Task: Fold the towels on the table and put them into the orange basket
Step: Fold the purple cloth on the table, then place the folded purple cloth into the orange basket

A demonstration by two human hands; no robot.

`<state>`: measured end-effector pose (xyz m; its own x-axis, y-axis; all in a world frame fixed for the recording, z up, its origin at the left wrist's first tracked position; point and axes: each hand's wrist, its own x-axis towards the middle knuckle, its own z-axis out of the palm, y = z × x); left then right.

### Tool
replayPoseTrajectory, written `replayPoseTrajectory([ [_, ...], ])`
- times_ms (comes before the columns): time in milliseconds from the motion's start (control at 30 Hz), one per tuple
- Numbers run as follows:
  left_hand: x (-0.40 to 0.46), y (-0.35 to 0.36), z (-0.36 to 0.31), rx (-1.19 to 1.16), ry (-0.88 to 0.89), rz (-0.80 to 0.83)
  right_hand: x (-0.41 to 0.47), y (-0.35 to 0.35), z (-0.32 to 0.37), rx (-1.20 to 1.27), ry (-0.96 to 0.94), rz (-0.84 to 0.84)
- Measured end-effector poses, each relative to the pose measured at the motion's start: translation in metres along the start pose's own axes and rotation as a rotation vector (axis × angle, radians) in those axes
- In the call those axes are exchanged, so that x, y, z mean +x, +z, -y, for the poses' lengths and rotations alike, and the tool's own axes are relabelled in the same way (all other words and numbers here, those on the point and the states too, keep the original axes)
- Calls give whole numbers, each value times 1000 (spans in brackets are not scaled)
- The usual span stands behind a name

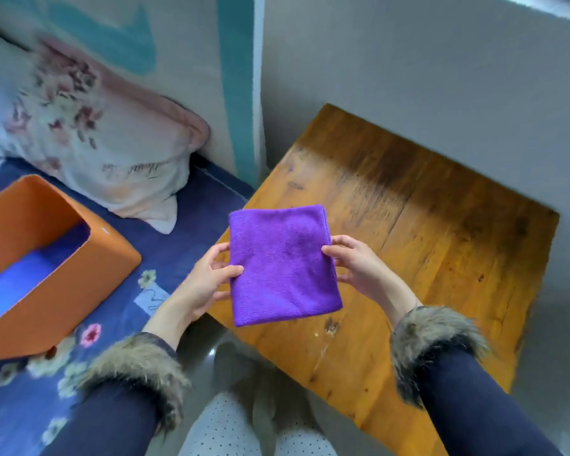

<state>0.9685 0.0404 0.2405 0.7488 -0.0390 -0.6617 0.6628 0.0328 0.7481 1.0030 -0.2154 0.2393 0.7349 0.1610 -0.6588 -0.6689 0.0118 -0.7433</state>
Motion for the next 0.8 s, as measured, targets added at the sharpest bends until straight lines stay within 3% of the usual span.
replayPoseTrajectory([
  [400, -91, -226, 9, -363, 128, -279, 26, 269, 64, -272, -19, 325],
  [600, -115, -344, 31, -417, 89, -463, 53, 409, 48, -354, 51, 421],
  [800, -122, -409, 49, -482, -13, -558, 79, 494, 38, -417, 131, 479],
])
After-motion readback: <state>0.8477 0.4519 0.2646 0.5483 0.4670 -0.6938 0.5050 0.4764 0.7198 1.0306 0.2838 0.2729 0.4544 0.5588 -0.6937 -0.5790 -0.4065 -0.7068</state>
